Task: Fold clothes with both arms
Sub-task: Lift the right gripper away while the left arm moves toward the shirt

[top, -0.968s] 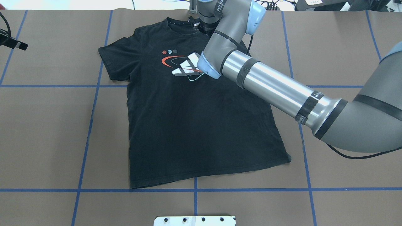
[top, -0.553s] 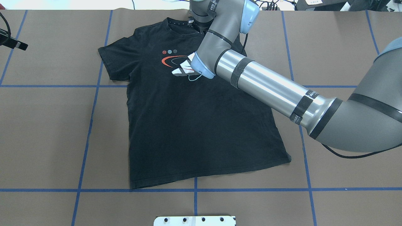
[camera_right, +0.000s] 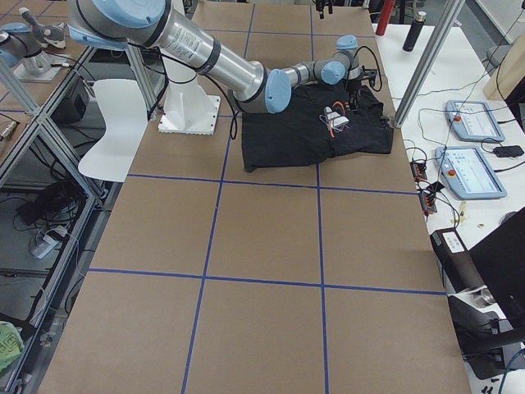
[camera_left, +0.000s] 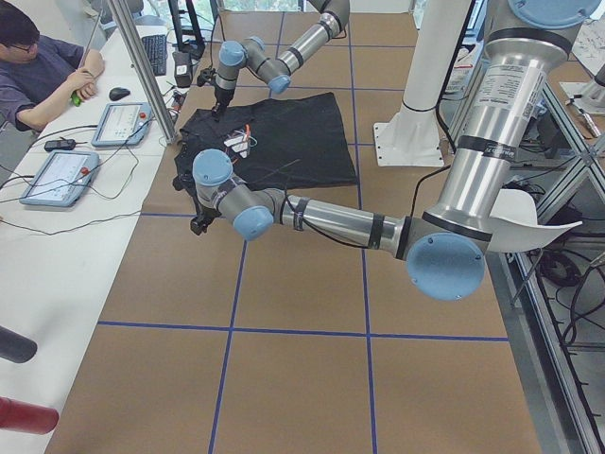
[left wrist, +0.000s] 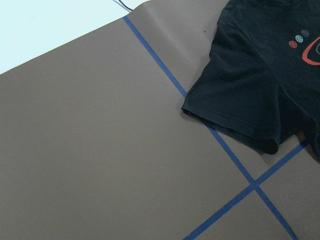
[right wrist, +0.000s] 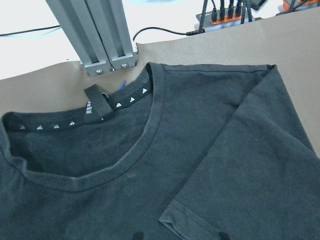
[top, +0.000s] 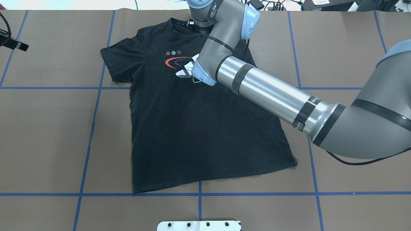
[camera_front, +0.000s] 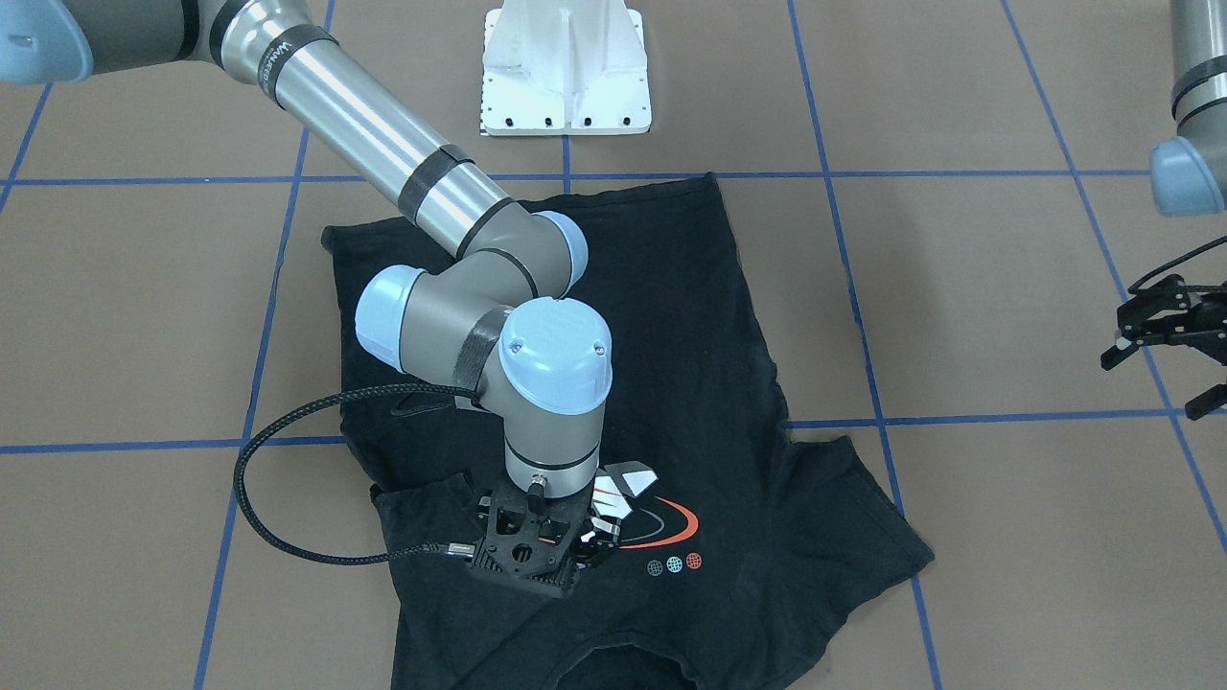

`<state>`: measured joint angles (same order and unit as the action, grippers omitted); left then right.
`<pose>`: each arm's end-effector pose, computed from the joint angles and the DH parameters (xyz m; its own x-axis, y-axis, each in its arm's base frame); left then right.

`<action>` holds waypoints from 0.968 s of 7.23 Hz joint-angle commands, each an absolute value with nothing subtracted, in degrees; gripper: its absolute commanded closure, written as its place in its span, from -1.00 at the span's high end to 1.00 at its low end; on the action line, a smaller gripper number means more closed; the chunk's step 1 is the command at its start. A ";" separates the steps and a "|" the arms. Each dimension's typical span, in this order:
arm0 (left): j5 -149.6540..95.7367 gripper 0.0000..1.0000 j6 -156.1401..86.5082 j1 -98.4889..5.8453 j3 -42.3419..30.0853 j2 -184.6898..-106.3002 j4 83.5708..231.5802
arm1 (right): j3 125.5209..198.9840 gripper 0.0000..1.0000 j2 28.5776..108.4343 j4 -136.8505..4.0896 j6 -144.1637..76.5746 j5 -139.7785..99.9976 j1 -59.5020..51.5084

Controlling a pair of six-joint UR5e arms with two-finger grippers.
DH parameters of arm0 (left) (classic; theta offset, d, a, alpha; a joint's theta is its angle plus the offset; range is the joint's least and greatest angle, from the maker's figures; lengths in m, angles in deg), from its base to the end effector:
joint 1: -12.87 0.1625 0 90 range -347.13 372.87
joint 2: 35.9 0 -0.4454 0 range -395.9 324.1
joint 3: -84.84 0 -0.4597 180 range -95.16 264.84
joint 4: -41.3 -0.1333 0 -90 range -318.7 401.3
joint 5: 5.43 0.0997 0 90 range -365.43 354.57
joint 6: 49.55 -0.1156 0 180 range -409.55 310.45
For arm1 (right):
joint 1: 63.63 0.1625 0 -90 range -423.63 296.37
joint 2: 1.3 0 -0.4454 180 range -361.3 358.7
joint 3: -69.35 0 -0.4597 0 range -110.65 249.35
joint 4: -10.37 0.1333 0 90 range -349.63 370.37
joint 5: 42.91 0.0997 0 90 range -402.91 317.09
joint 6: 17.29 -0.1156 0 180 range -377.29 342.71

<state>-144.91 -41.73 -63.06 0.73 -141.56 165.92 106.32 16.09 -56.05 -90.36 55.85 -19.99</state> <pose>0.1254 -0.6872 0.4973 0.5199 0.5732 -0.6333 -0.1039 0.7784 0.6191 -0.6504 -0.7801 0.1567 0.6817 0.2524 0.6867 -0.4267 0.8996 0.0929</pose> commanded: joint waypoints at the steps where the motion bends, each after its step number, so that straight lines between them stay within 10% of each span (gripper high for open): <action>1: -144.73 1.00 -41.55 -63.06 0.99 -141.98 165.93 | 106.35 0.96 16.10 -55.99 -84.21 56.14 -19.43; 3: -144.38 1.00 -33.08 -62.54 1.08 -143.29 165.93 | 108.44 0.96 17.49 -56.78 -76.39 65.22 -15.14; 7: -132.81 1.00 -10.75 -56.93 5.18 -149.35 172.38 | 136.08 0.96 39.78 -66.77 -59.54 75.19 -7.58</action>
<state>-136.94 -16.89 -59.02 2.70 -147.71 168.46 128.17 33.16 -63.05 -66.09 72.47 -10.13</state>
